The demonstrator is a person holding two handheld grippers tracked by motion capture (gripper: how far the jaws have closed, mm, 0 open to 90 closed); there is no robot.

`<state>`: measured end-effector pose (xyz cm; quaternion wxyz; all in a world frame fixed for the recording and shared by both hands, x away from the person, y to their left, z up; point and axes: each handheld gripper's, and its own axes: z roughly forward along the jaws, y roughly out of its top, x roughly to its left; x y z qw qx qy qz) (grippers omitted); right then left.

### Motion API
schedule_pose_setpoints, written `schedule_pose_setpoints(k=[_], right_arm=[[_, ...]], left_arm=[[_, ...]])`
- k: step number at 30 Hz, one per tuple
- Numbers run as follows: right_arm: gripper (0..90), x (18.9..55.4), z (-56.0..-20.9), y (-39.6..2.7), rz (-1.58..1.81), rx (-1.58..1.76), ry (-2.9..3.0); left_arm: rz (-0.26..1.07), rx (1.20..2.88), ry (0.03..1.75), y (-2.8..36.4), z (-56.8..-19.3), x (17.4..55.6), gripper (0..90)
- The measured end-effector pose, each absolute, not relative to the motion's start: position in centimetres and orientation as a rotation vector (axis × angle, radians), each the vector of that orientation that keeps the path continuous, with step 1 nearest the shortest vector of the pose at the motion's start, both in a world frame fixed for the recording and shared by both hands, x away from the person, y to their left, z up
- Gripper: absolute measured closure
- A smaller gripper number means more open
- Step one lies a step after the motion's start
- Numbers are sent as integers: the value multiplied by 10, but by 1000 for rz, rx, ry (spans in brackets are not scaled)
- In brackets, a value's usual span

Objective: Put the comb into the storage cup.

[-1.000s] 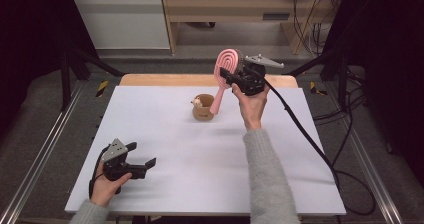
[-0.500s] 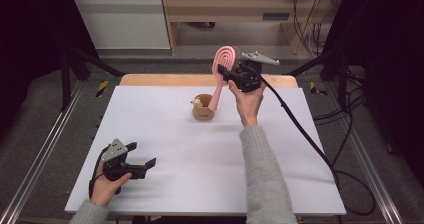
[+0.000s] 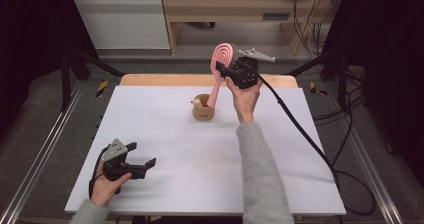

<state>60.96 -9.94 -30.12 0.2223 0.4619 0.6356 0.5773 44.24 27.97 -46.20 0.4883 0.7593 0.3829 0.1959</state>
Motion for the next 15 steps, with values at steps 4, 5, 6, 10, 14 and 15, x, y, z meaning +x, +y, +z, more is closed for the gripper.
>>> schedule_pose_setpoints(k=[4, 5, 6, 10, 14, 15], right_arm=[[624, 613, -301, -98, 1597, 1282, 1747], [624, 614, -301, -98, 1595, 1285, 1745], [623, 615, -302, -98, 1593, 1287, 1744], [624, 617, -302, -96, 1595, 1289, 1735], [623, 620, -304, -95, 1597, 1295, 1724], [623, 621, -304, -94, 1596, 1297, 1722]], left_arm=[[474, 1845, 931, 280, -462, 443, 19], [475, 1845, 931, 280, -462, 443, 19], [474, 1845, 931, 280, -462, 443, 19], [473, 1843, 931, 280, -462, 442, 19], [473, 1843, 932, 281, -462, 443, 19], [473, 1843, 932, 281, -462, 443, 19]])
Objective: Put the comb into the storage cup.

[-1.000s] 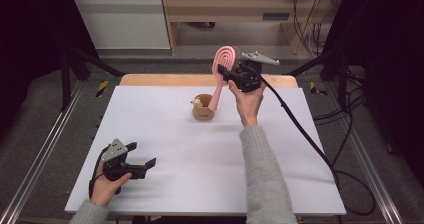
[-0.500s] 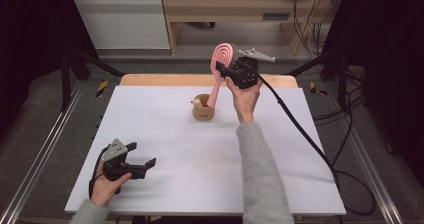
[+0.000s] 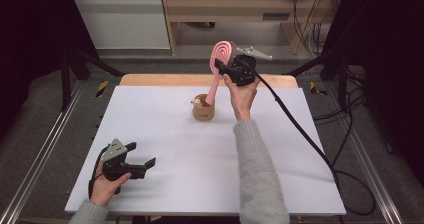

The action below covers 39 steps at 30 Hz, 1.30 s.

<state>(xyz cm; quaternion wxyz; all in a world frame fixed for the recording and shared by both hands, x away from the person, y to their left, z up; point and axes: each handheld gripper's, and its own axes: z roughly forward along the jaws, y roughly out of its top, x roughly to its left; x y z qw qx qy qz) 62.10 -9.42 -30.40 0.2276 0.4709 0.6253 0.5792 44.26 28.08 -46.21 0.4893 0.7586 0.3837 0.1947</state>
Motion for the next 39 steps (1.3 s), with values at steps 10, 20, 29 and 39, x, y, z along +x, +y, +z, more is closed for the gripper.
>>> schedule_pose_setpoints(k=[10, 20, 29, 39], right_arm=[[623, 627, -306, -93, 1587, 1303, 1717], [623, 634, -312, -88, 1584, 1318, 1717], [623, 638, -320, -82, 1573, 1324, 1724], [623, 642, -326, -79, 1554, 1333, 1725]], left_arm=[[464, 1847, 936, 280, -463, 443, 15], [459, 1857, 934, 279, -464, 443, 11], [462, 1857, 937, 280, -464, 443, 8], [462, 1860, 935, 279, -464, 443, 9]])
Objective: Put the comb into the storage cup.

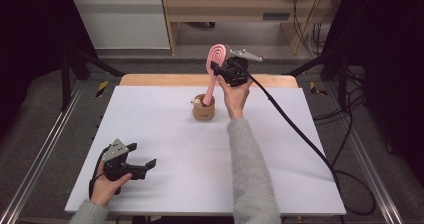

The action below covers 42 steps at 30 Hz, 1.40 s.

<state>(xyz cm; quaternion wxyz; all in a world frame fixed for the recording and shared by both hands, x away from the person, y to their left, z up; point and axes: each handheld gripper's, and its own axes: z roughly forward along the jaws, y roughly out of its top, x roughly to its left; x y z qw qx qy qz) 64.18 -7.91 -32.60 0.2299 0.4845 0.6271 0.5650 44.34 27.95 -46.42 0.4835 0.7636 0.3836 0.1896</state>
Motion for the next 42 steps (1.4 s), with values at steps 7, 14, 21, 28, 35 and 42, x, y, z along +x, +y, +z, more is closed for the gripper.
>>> schedule_pose_setpoints(k=[7, 14, 21, 28, 35, 42], right_arm=[[624, 644, -331, -76, 1545, 1337, 1728], [624, 646, -338, -72, 1526, 1342, 1738], [623, 647, -344, -68, 1529, 1353, 1750], [623, 647, -350, -64, 1519, 1358, 1760], [623, 647, -358, -63, 1516, 1374, 1765], [623, 646, -363, -64, 1527, 1393, 1762]], left_arm=[[463, 1861, 932, 279, -464, 443, 8], [463, 1858, 932, 279, -464, 443, 9], [463, 1860, 932, 279, -464, 443, 9], [464, 1857, 932, 279, -464, 443, 9], [466, 1858, 932, 279, -464, 443, 8], [465, 1862, 930, 279, -464, 443, 8]])
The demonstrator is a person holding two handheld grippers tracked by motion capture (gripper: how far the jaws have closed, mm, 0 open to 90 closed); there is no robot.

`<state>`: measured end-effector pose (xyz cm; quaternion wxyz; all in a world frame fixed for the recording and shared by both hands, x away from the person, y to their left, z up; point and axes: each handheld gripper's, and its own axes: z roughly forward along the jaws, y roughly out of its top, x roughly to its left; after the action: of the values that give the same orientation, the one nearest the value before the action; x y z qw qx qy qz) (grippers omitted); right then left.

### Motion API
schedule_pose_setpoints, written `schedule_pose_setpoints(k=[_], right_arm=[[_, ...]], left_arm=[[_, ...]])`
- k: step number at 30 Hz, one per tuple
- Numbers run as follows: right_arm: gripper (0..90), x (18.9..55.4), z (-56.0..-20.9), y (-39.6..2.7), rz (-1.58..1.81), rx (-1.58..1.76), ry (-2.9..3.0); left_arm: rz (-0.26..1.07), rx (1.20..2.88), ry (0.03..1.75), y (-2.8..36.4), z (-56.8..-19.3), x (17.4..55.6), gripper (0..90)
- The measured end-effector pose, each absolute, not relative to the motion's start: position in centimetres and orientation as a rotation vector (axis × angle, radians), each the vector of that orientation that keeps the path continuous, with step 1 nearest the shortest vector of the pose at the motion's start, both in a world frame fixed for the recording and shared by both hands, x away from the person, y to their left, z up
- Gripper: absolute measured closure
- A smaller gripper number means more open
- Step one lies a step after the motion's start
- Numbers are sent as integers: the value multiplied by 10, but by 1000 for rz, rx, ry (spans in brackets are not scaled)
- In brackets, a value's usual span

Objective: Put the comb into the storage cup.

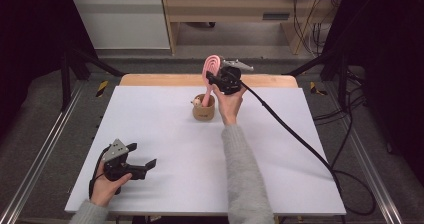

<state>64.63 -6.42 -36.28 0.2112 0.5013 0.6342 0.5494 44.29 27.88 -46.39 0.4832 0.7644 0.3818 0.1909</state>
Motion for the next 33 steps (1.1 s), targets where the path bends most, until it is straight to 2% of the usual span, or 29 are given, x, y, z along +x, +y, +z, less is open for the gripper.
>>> schedule_pose_setpoints(k=[33], right_arm=[[623, 646, -379, -68, 1539, 1443, 1755]], left_arm=[[466, 1866, 927, 278, -464, 443, 9]])
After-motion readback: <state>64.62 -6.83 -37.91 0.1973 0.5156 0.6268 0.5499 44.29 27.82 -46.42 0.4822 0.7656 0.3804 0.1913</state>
